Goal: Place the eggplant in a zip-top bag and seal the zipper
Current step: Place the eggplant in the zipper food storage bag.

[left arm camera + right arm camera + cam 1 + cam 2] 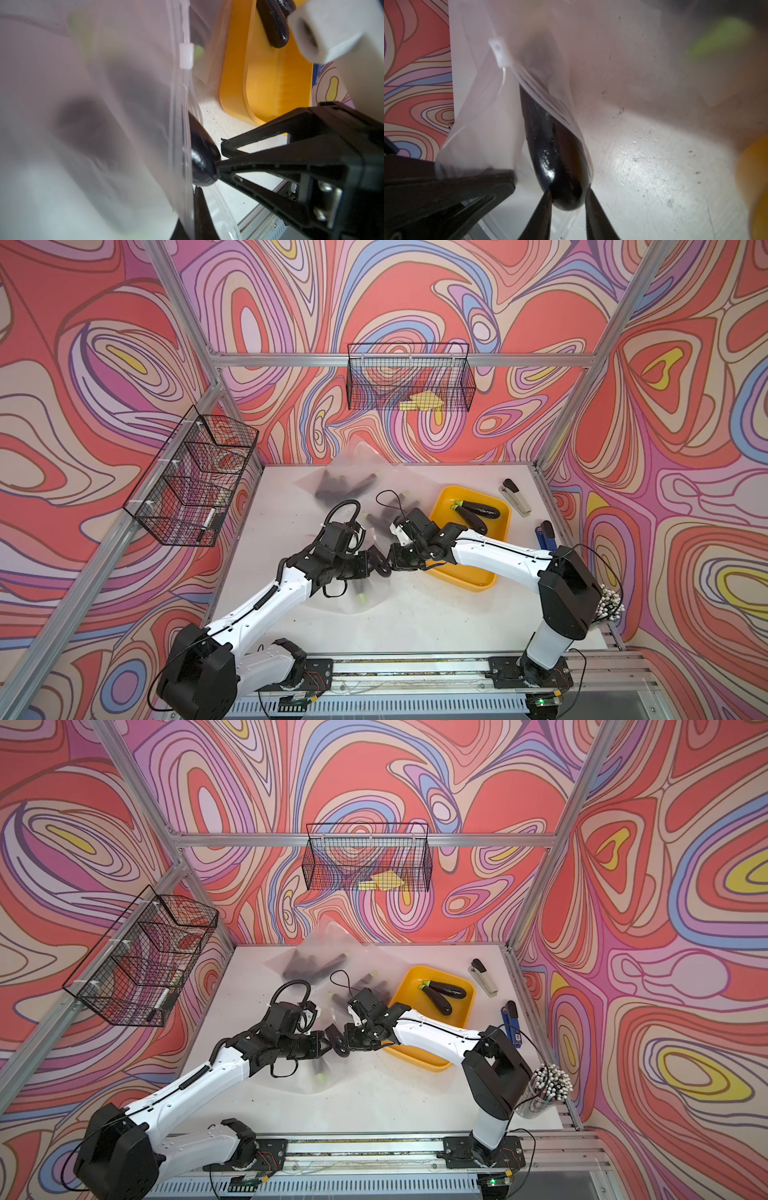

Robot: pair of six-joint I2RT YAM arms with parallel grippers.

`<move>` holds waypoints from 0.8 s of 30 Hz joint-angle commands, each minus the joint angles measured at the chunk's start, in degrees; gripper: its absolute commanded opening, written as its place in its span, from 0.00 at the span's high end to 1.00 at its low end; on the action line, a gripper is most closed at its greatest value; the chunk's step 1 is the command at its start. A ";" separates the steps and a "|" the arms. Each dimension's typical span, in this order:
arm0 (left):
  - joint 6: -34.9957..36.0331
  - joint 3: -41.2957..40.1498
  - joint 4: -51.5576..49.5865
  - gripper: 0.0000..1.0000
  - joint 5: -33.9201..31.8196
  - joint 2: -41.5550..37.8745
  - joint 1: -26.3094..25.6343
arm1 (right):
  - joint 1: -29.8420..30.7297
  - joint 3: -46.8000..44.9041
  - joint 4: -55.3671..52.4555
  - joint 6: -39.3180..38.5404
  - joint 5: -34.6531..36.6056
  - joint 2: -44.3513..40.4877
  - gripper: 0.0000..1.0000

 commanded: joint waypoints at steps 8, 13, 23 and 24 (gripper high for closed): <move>0.04 0.37 1.55 1.00 0.75 0.77 0.23 | 2.06 0.45 10.91 3.60 -10.60 1.26 0.65; 0.17 -0.23 1.07 1.00 -0.33 -1.89 0.21 | -2.77 -0.49 2.17 1.62 -7.52 -3.35 0.61; 1.37 0.85 0.09 1.00 1.29 -3.64 0.23 | -3.52 0.95 4.61 -1.88 -8.06 -0.52 0.78; 1.48 1.00 -0.18 1.00 0.64 -3.89 0.23 | -2.87 1.34 4.36 -2.20 -7.86 -0.11 0.79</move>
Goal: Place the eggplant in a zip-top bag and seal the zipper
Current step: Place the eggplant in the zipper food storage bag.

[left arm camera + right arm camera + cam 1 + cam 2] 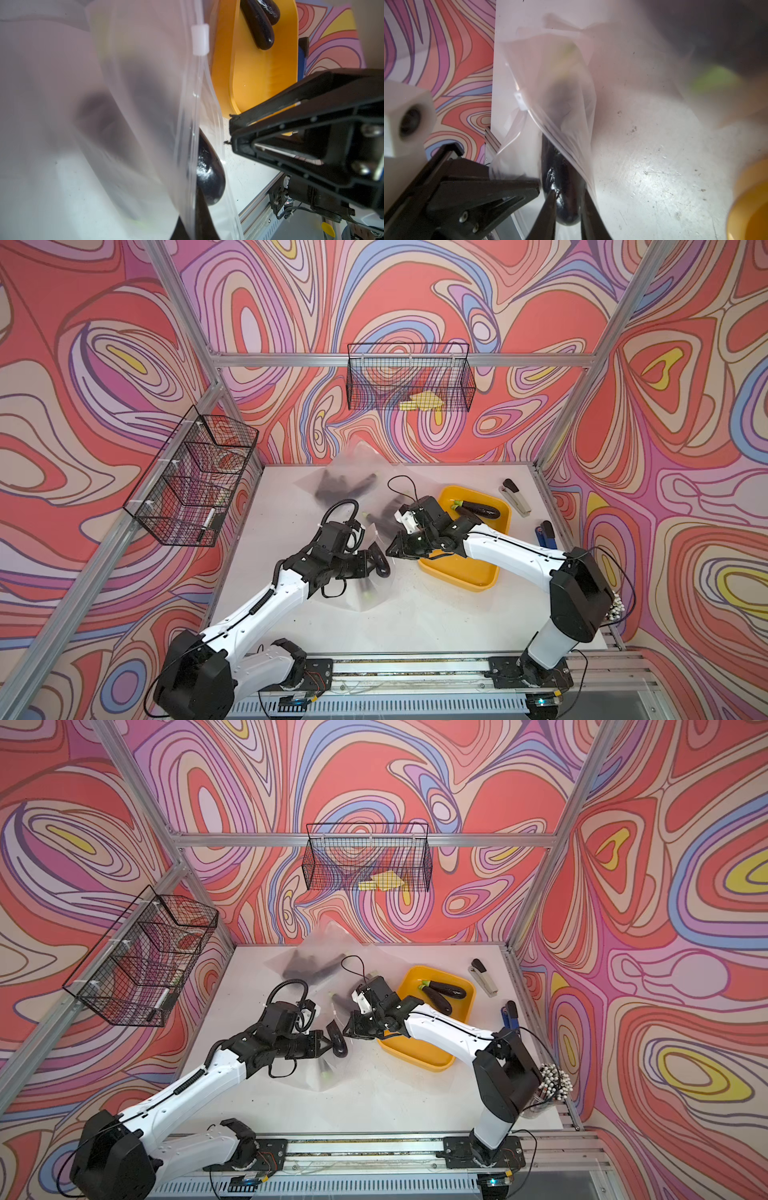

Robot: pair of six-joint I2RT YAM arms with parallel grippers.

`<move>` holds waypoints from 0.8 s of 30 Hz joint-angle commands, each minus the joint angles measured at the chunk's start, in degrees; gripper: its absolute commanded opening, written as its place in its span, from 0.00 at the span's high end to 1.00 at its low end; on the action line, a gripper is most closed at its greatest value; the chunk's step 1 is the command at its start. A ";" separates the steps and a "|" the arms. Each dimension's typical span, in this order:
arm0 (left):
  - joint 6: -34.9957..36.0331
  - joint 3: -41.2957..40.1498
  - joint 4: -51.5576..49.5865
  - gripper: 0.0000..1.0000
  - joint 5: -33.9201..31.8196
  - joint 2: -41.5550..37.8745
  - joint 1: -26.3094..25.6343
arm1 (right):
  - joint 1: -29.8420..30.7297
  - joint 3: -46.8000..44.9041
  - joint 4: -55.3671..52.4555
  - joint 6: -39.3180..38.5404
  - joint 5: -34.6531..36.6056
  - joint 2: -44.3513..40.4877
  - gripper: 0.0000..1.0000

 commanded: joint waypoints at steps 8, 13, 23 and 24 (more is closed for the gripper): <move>0.53 3.16 -0.25 1.00 -0.98 -1.07 0.01 | 5.58 1.59 -0.69 -0.91 3.87 3.65 0.74; -0.17 4.50 1.13 1.00 3.69 -1.81 0.37 | 7.62 3.58 4.14 0.75 3.44 7.03 0.67; 4.28 5.75 -11.14 1.00 -6.16 0.11 2.37 | 3.36 7.42 0.82 -1.64 7.05 -0.93 0.59; 4.28 5.57 -10.81 1.00 -5.96 0.79 2.39 | 2.07 7.09 0.30 -1.91 7.22 -2.21 0.58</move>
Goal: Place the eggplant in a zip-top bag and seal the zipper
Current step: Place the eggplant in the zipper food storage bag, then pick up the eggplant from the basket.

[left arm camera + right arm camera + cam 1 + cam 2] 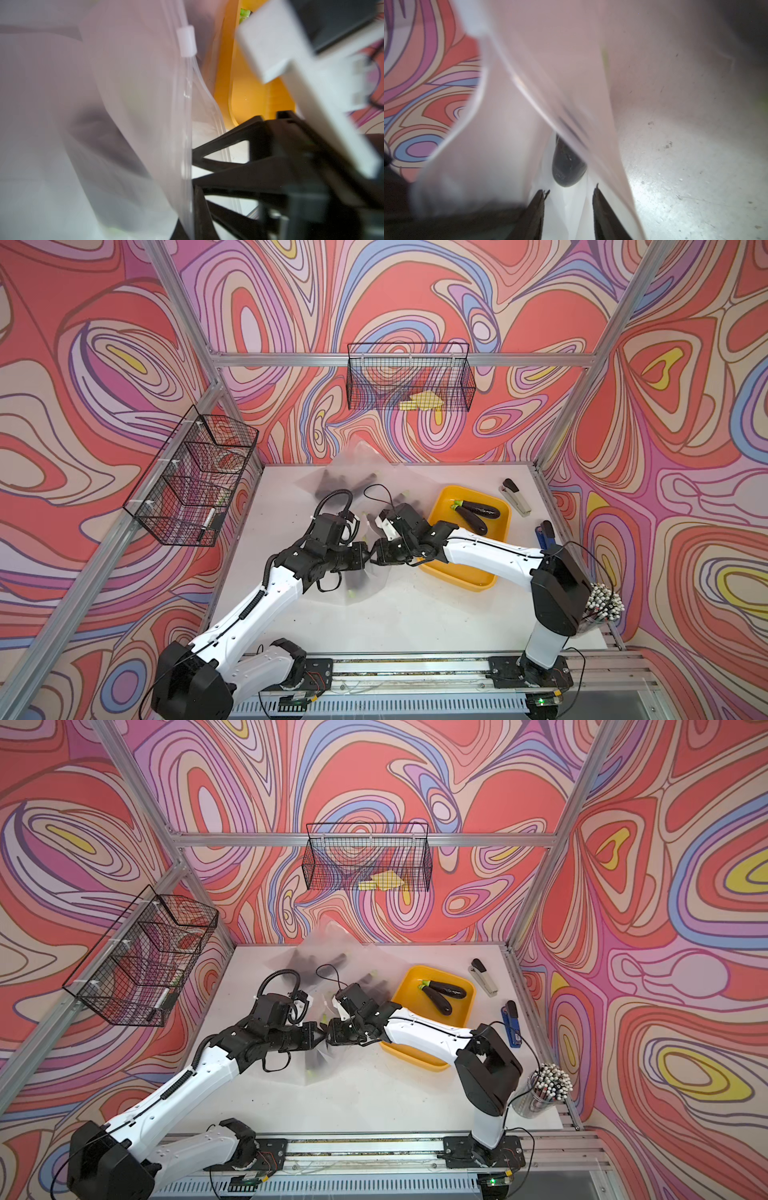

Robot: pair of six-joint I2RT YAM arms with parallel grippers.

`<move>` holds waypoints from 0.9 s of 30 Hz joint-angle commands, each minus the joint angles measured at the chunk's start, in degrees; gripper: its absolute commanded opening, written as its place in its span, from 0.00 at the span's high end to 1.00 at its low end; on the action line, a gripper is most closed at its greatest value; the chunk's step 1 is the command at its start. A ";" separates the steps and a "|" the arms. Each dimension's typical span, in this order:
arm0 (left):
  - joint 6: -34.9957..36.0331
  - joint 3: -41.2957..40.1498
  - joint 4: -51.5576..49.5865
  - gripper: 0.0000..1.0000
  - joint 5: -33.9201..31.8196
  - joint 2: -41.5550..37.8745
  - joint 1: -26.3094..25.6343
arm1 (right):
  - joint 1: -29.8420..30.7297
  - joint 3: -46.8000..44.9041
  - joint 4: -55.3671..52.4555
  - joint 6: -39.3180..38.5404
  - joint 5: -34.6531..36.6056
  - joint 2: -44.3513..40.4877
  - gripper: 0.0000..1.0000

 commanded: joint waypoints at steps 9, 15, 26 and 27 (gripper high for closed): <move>1.30 -0.14 0.15 1.00 1.12 5.54 0.48 | -25.25 -1.04 -14.79 -19.13 21.79 -5.55 0.39; 2.41 0.39 -0.09 1.00 0.78 6.46 0.50 | -36.51 -6.31 -8.16 -24.05 27.13 -3.75 0.30; 4.86 1.86 -2.38 1.00 -1.03 6.79 0.56 | -41.23 -0.41 -9.55 -30.14 22.66 11.37 0.29; 4.86 1.82 -2.41 1.00 -0.99 6.75 0.56 | -41.31 -0.77 -9.21 -30.19 21.96 11.56 0.29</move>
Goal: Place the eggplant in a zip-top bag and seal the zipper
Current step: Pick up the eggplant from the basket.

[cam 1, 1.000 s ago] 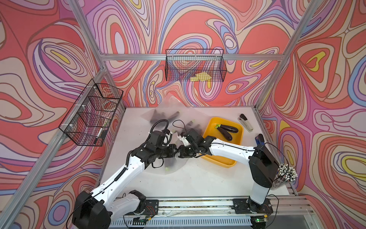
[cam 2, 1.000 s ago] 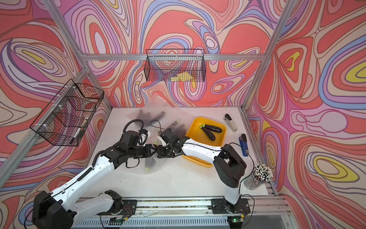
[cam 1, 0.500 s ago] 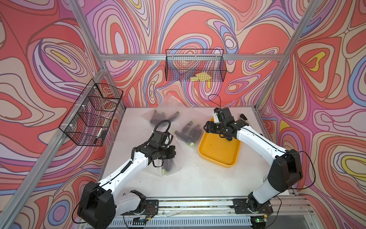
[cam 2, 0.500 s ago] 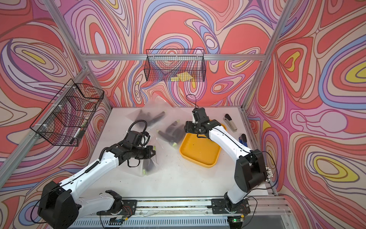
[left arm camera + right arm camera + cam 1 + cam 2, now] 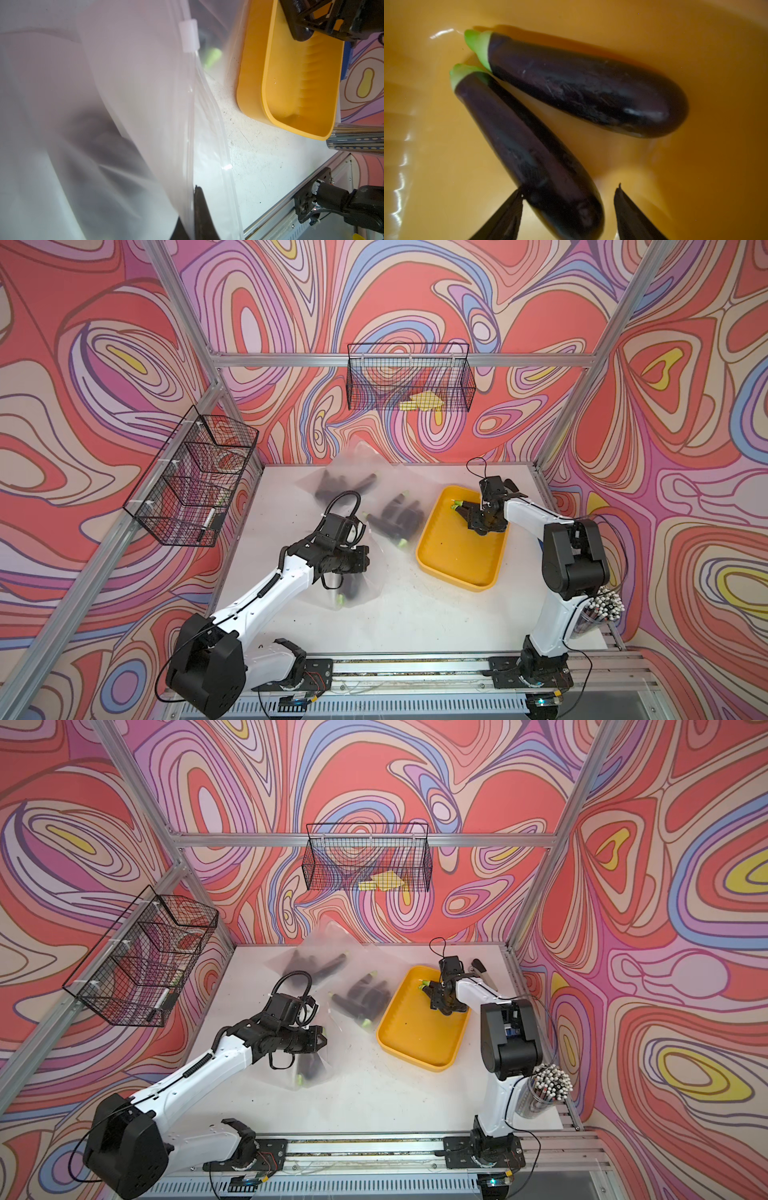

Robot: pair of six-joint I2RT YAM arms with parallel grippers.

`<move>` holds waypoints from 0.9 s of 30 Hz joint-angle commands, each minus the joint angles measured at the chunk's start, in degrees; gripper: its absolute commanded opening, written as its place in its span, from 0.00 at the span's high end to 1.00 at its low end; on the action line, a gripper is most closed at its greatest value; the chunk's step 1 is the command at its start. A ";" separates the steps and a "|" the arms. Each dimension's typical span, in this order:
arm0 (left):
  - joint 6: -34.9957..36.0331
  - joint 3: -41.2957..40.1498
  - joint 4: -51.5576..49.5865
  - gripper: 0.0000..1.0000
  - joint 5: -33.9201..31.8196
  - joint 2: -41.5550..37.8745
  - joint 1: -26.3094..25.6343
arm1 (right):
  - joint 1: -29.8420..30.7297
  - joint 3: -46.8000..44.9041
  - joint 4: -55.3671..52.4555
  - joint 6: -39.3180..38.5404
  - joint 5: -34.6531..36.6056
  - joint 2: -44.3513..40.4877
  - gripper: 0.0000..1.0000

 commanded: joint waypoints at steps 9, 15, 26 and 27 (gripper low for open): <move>1.96 2.29 -1.87 1.00 -0.74 0.61 0.47 | 0.04 -0.60 0.26 -2.78 -5.05 -0.84 0.45; 1.74 2.29 -1.40 1.00 -0.67 1.45 0.93 | 0.35 -2.22 -3.93 -2.44 -8.98 -11.51 0.50; 1.27 2.70 2.13 1.00 -0.06 3.71 0.93 | 19.37 -4.56 -12.62 2.02 -28.84 -28.93 0.55; 1.27 2.75 2.14 1.00 -0.38 3.55 0.94 | 21.47 -5.67 -12.24 2.88 -30.54 -30.18 0.55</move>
